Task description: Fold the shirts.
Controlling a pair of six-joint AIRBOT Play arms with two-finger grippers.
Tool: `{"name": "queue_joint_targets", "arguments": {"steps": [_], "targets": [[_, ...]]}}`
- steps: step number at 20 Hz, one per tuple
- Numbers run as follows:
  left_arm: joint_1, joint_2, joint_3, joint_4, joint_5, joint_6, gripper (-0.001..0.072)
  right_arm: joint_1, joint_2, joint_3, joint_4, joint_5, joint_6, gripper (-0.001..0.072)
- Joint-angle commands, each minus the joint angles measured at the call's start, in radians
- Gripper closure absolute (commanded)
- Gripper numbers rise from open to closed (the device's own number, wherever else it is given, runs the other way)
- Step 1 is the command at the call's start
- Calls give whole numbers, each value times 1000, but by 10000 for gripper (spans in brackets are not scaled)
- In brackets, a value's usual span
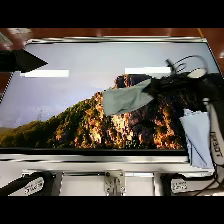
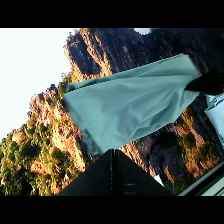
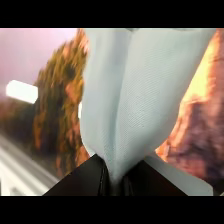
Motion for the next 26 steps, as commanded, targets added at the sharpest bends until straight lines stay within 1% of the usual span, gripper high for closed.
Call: {"name": "queue_joint_targets", "arguments": {"steps": [1, 3, 5, 9, 12, 14, 17, 19, 21, 23, 26], "targets": [[-1, -12, 0, 0, 11, 1, 670, -212, 183, 90, -182, 113, 201, 646], [-1, -24, 0, 0, 11, 1, 670, -347, 267, 95, -220, 179, 241, 646], [-1, -32, 0, 0, 9, 0, 670, -465, 325, 95, -269, 214, 255, 646], [-1, -32, 0, 0, 6, 0, 670, -615, 350, 95, -420, 289, 255, 646], [-1, -32, 0, 0, 6, 1, 670, -653, 350, 95, -566, 391, 245, 647], [-1, -33, 0, 0, 7, 1, 670, -667, 351, 95, -604, 462, 214, 646], [-1, -35, 0, 0, 7, 1, 670, -666, 351, 95, -633, 528, 212, 646], [-1, -35, 0, 0, 7, 5, 670, -666, 351, 83, -737, 581, 216, 646], [-1, -35, 0, 0, 7, 9, 670, -667, 365, 17, -827, 591, 219, 646], [-1, -35, 0, 0, 6, 12, 670, -667, 399, -110, -883, 569, 222, 646], [-1, -35, 0, 0, 6, 11, 670, -667, 465, -340, -1003, 492, 241, 646]]}}
